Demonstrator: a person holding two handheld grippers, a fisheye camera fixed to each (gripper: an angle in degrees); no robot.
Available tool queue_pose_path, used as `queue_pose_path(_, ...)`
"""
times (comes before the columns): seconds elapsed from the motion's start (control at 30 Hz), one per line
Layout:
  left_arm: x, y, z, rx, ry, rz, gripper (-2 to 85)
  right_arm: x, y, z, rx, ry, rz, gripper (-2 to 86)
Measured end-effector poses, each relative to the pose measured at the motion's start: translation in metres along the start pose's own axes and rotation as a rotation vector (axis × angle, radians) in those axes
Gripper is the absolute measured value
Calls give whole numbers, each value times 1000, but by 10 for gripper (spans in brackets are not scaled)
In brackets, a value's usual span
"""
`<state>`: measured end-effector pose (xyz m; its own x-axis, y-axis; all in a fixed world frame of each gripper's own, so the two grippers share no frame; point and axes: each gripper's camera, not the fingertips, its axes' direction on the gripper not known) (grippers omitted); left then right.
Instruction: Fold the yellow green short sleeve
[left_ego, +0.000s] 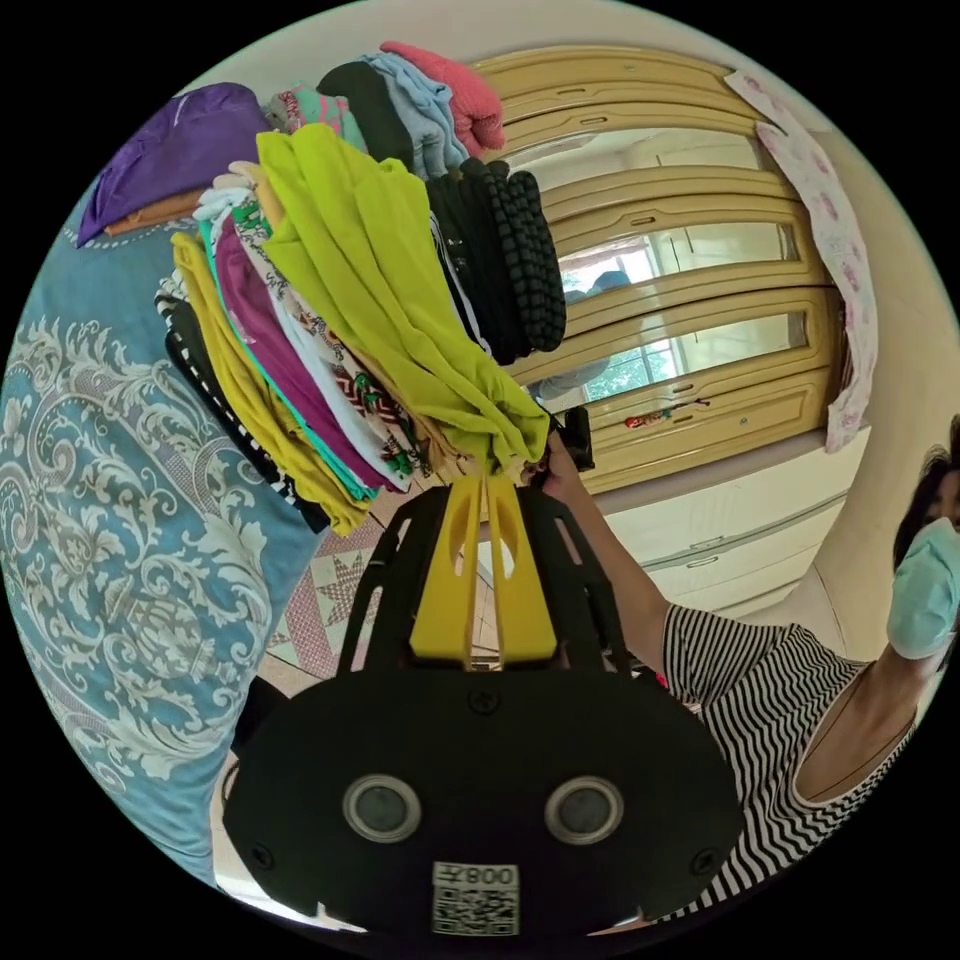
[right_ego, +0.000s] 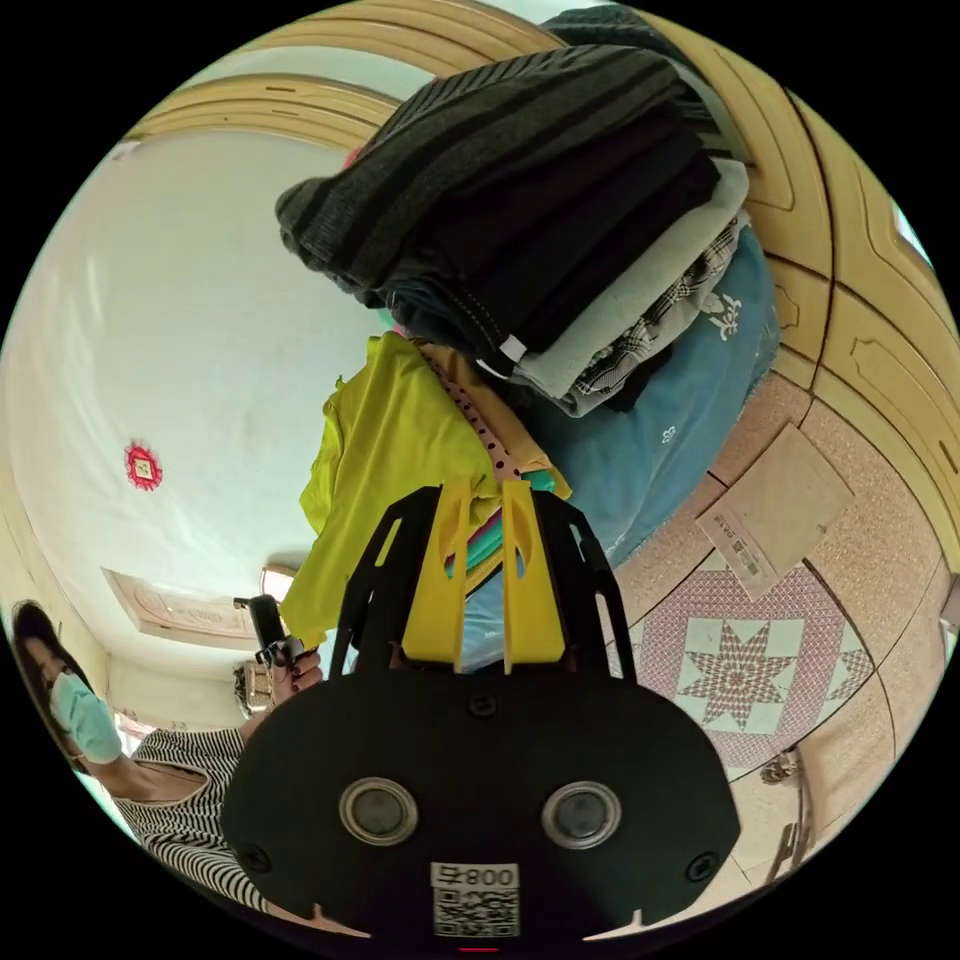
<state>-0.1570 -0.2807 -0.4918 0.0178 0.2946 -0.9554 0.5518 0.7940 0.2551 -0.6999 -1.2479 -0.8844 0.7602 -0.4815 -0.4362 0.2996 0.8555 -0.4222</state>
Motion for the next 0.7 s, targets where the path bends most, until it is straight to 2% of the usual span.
queue_pose_path(0.13,9,-1,-14,74,-10,64,4,-20,41,-20,181,-9,17,21)
queue_pose_path(0.23,17,-14,-7,66,-80,126,3,-70,71,-17,252,-47,-107,7)
queue_pose_path(0.4,17,-50,1,84,-262,178,2,-174,97,47,97,-3,-351,1)
queue_pose_path(0.53,-15,-68,2,38,-497,127,3,-231,122,125,-59,217,-467,0)
queue_pose_path(0.6,-40,-64,-1,-5,-483,62,3,-244,136,149,-56,302,-499,0)
queue_pose_path(0.7,-62,-43,-16,36,-402,28,2,-265,161,169,8,348,-539,0)
